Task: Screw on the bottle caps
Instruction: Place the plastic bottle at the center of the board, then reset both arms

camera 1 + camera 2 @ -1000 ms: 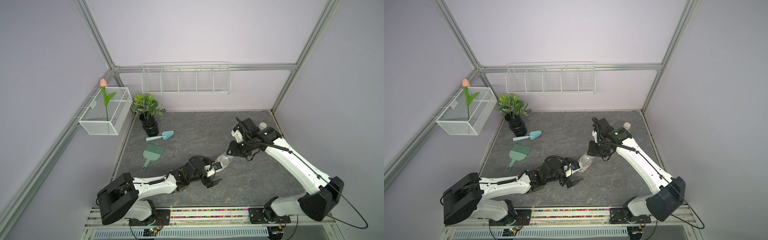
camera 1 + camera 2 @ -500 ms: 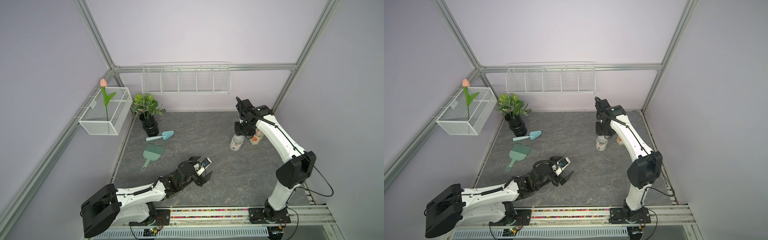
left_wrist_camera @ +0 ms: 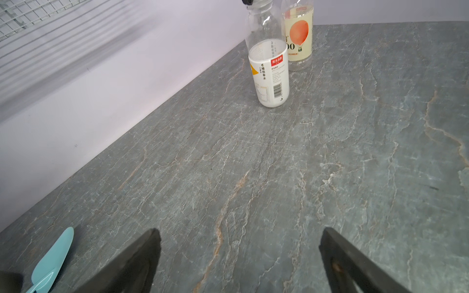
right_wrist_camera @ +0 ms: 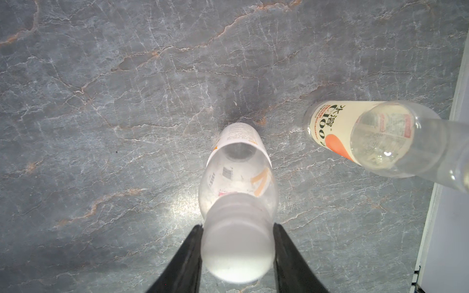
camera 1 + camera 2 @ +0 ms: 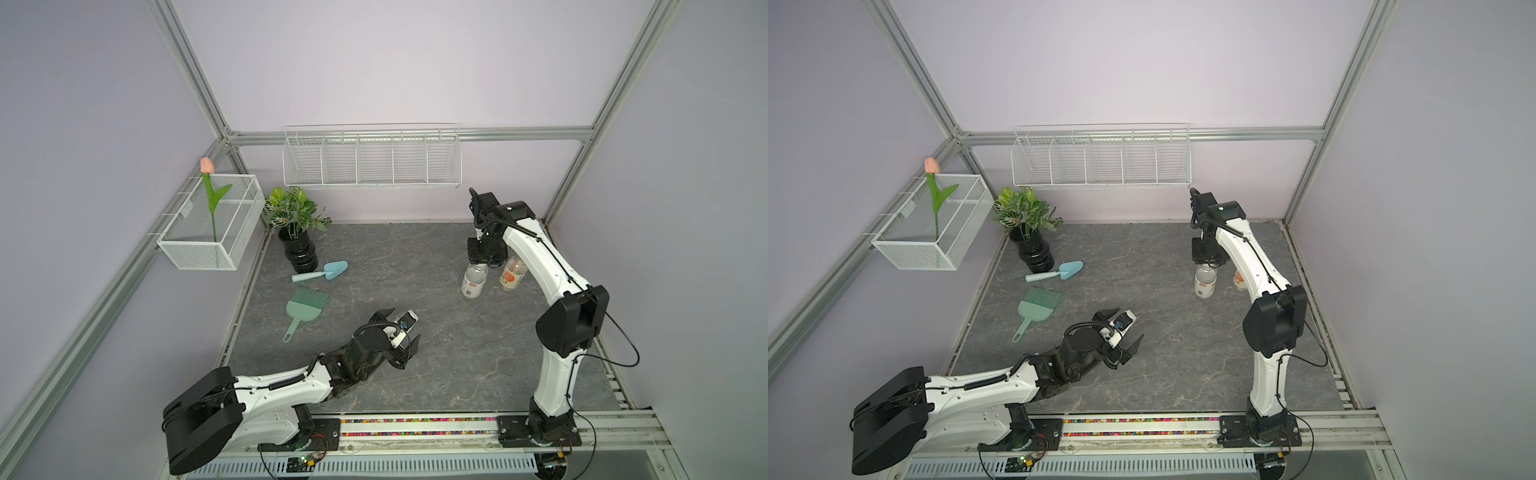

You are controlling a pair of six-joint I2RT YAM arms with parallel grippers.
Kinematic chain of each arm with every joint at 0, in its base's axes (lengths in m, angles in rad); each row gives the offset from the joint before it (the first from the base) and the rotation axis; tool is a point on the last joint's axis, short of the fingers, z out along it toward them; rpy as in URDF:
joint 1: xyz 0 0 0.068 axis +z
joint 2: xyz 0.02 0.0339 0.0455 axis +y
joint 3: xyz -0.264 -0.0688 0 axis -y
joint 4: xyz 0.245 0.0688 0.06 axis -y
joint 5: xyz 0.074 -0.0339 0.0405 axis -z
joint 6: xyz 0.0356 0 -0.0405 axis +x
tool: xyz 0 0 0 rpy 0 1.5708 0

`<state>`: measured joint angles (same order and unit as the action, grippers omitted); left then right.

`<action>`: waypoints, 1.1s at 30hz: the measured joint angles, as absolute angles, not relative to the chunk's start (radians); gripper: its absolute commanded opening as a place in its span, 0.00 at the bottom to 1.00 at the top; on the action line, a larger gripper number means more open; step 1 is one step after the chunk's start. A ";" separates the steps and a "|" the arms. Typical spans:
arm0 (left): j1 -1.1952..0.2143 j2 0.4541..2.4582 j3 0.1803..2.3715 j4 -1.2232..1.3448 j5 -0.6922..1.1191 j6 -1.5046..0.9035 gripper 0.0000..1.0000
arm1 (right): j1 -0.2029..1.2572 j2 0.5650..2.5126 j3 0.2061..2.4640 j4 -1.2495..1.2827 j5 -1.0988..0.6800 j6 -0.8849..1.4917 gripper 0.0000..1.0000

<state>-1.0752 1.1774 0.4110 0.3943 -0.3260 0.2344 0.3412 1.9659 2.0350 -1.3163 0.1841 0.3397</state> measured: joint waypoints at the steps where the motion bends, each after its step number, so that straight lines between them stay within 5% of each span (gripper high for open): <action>1: -1.075 1.182 0.411 0.393 -0.328 0.233 1.00 | 0.341 1.966 2.035 -1.320 0.182 0.340 0.52; 19: -1.029 1.114 0.474 0.246 -0.437 0.159 1.00 | 0.347 1.917 1.984 -1.313 0.196 0.322 0.78; 22: -0.991 1.066 0.476 0.239 -0.461 0.104 1.00 | 0.371 1.765 1.819 -1.225 0.201 0.317 0.80; 25: -0.974 1.040 0.476 0.237 -0.541 0.044 1.00 | 0.409 1.549 1.622 -1.106 0.206 0.310 0.95; 33: -0.970 0.943 0.477 0.131 -0.772 -0.041 1.00 | 0.454 0.849 0.964 -0.579 0.256 0.228 0.89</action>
<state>-0.9703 0.9432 0.4770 0.1314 -0.7723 -0.0410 0.4538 0.8490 0.9638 -0.5785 0.2558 0.2283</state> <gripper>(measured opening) 0.996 0.888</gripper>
